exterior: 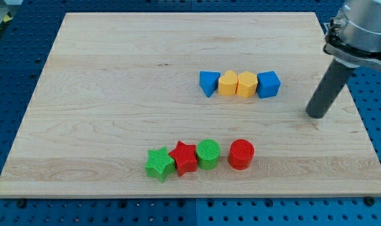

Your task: Slide the blue cube slightly up

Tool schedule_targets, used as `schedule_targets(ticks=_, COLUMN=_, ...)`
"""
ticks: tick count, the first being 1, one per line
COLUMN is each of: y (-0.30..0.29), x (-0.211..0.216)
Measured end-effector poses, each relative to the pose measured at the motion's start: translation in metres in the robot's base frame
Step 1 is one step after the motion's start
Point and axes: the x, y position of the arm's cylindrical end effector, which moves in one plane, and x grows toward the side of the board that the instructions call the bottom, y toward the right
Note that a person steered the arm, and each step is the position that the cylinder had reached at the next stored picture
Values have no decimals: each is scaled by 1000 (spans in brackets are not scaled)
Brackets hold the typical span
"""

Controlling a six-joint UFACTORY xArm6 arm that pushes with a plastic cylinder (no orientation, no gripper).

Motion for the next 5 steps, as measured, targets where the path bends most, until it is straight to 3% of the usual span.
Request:
schedule_targets(ticks=2, y=-46, x=-25)
schedule_targets(ticks=5, y=-66, x=-85)
